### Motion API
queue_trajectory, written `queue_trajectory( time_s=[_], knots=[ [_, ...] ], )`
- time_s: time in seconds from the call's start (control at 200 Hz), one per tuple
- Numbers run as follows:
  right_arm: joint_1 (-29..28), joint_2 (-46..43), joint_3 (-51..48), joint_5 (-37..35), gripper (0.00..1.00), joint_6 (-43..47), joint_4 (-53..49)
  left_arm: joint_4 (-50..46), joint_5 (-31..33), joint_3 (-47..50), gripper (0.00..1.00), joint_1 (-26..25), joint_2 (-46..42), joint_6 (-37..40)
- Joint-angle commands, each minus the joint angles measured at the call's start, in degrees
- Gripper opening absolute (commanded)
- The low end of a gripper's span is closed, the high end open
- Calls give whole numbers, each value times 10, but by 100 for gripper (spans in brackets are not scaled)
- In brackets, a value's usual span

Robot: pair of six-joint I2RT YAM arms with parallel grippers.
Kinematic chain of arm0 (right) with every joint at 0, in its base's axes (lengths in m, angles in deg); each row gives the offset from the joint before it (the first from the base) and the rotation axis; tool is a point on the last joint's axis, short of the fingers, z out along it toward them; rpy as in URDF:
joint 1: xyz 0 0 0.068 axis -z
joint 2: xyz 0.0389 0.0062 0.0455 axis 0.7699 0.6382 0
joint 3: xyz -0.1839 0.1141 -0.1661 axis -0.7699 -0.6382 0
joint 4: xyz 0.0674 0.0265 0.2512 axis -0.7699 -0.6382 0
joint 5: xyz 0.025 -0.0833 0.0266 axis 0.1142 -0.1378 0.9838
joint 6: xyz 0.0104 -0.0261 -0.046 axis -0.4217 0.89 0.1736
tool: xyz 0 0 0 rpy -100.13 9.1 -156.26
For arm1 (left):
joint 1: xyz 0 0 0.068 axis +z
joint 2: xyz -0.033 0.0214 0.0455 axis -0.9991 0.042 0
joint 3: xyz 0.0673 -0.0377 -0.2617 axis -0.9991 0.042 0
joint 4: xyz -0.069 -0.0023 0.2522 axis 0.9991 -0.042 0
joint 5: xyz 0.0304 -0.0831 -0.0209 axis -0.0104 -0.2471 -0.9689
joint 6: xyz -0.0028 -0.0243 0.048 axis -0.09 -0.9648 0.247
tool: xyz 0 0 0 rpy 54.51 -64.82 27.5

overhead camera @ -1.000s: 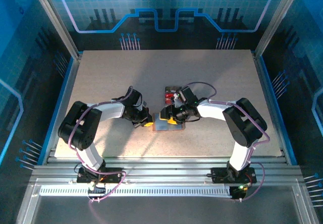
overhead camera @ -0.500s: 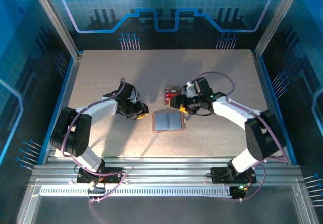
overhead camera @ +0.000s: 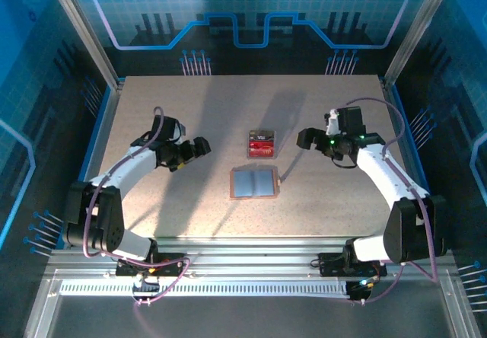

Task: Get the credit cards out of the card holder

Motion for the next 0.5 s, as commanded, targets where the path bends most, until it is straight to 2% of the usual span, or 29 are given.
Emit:
queue_trajectory(
  time_s=[0.0,0.075,0.205,0.385,0.495],
  knots=[
    [25,-26,-30,-103,100,56,12,1,54,4,99,19,-26,19],
    [40,-46,-80,-155,100,69,73,15,100,18,99,27,-39,21],
    [48,-83,-189,-219,100,115,250,55,188,51,99,34,-67,27],
    [48,-81,-285,-242,100,169,447,133,284,107,99,40,-99,67],
    [48,-46,-297,-236,100,187,504,168,292,123,99,49,-100,92]
  ],
)
